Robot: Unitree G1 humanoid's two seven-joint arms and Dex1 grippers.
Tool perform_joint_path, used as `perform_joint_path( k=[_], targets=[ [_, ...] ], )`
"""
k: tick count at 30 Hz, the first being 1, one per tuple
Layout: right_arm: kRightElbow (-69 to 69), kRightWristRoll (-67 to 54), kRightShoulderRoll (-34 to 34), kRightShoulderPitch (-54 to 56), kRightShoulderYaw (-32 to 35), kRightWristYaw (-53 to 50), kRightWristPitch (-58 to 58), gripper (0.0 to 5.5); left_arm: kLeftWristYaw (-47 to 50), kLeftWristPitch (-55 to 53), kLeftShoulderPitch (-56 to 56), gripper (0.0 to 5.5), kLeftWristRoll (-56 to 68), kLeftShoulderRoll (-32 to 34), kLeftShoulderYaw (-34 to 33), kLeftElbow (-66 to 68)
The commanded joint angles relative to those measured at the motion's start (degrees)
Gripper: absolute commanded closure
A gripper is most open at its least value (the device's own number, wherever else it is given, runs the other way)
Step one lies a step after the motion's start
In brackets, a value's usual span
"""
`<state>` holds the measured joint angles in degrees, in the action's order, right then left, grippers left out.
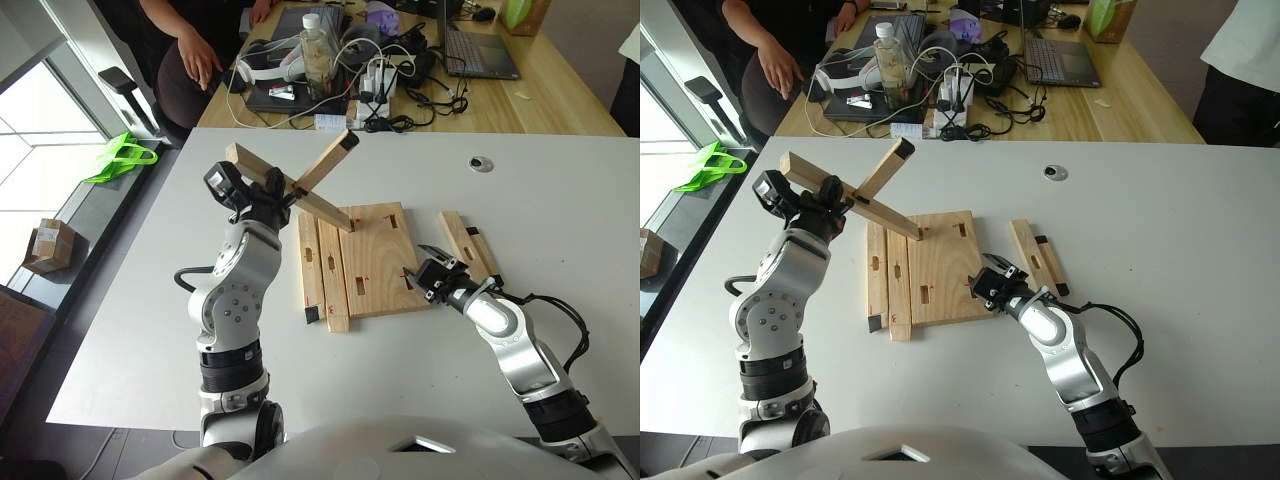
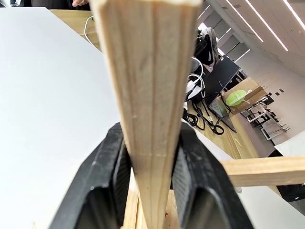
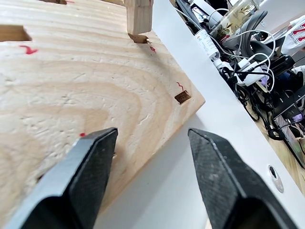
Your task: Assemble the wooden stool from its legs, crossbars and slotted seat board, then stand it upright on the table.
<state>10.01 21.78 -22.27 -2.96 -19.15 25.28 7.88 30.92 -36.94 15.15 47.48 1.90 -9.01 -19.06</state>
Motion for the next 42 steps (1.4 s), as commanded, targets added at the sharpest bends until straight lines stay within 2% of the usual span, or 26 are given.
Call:
perform_joint_path(
  k=[1,8,14,18,28,38,42],
  targets=[
    [-0.68,0.06,0.31,-0.73,-1.43,0.69,1.32,2.72,-0.92,-4.10,3.05,4.50,-2.86,-0.48,1.23,5.94],
    [-0.87,-0.07,-0.59,-1.12,-2.54,2.16,2.14,2.72,-5.53,-4.88,5.14,4.50,-6.19,0.48,1.32,6.43],
    [-1.05,0.32,-1.64,-1.25,-3.54,3.31,2.88,2.72,-16.12,-5.28,3.42,4.50,-11.69,4.78,9.26,0.45],
    [-0.62,0.25,-2.21,-1.21,-3.65,3.44,3.13,2.72,-15.81,-7.32,1.00,4.50,-15.23,3.91,10.81,0.28],
    [0.45,0.75,-2.17,-1.00,-4.06,3.46,4.24,2.72,-10.55,-18.31,7.71,4.50,-16.19,-0.15,2.84,6.77],
    [2.10,1.86,-1.51,-1.10,-4.99,2.66,5.60,2.72,-16.13,-34.68,21.78,4.50,-17.06,4.33,0.90,22.25],
    [2.73,2.50,-1.10,-1.22,-5.11,1.87,6.33,2.72,-13.11,-38.89,23.81,4.50,-18.00,1.59,-3.00,21.41]
  ],
)
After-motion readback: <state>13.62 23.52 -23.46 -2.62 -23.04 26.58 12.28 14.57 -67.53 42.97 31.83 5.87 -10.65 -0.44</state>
